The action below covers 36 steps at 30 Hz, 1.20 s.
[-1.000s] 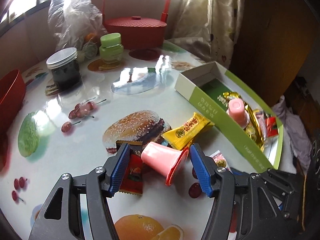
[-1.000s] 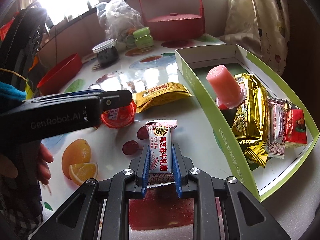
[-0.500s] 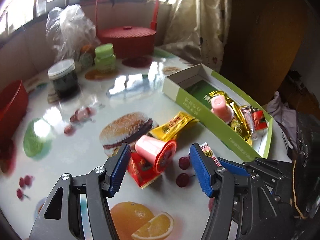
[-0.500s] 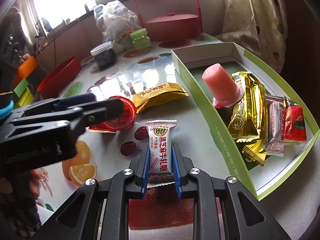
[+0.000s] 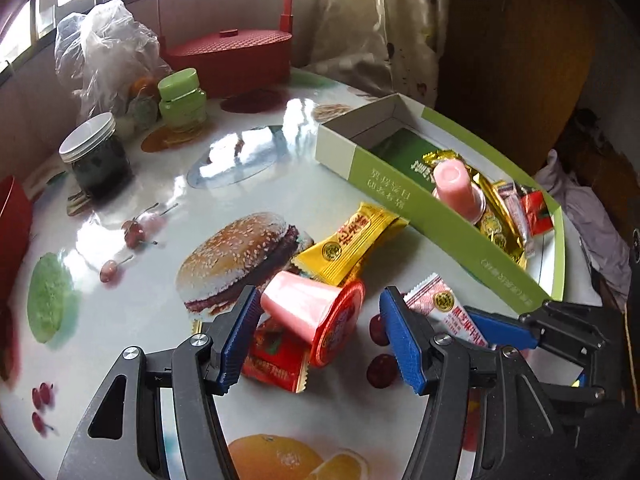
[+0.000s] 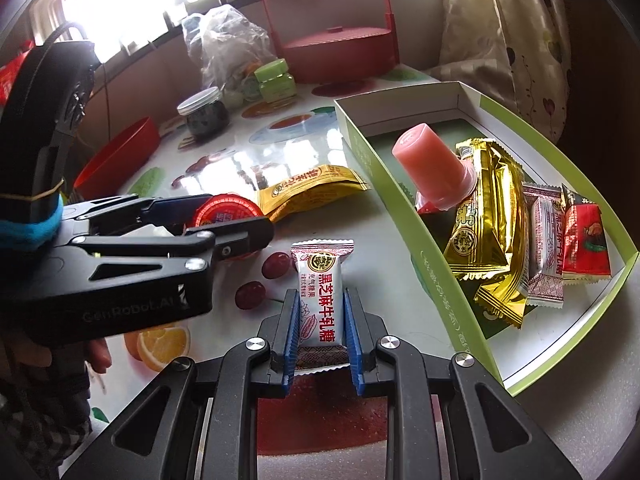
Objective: Organize snacks
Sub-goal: 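Close the left gripper around the pink jelly cup with red lid and lift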
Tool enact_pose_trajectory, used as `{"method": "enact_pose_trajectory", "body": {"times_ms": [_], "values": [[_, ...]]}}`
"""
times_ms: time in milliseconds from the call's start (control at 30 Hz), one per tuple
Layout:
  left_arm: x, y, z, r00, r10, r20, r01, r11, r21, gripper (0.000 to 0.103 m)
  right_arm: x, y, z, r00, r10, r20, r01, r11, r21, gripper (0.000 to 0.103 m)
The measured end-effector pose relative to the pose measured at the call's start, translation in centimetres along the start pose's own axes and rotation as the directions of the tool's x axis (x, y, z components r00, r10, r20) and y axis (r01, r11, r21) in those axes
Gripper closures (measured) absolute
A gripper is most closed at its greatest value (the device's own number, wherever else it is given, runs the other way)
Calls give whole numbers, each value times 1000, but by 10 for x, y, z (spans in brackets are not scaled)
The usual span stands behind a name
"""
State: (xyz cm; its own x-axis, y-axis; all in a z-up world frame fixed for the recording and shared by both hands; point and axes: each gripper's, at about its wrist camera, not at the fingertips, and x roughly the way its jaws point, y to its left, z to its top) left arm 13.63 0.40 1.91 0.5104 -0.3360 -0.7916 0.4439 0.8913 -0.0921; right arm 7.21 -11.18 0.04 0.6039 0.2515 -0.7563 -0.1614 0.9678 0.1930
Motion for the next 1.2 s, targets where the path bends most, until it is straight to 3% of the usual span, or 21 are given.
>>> {"method": "enact_pose_trajectory", "body": {"times_ms": [333, 433, 500, 1200], "values": [[9, 2, -3, 998, -60, -20, 58, 997, -57, 41, 0, 0, 0, 1000, 1, 1, -1, 1000, 2, 83], [8, 1, -4, 998, -61, -16, 60, 997, -55, 41, 0, -1, 0, 1000, 2, 1, -2, 1000, 2, 83], [8, 1, -4, 998, -61, -14, 60, 997, -56, 48, 0, -1, 0, 1000, 2, 1, -2, 1000, 3, 83], [-5, -3, -6, 999, -39, 26, 41, 997, -73, 49, -3, -1, 0, 1000, -4, 2, 4, 1000, -3, 83]]}}
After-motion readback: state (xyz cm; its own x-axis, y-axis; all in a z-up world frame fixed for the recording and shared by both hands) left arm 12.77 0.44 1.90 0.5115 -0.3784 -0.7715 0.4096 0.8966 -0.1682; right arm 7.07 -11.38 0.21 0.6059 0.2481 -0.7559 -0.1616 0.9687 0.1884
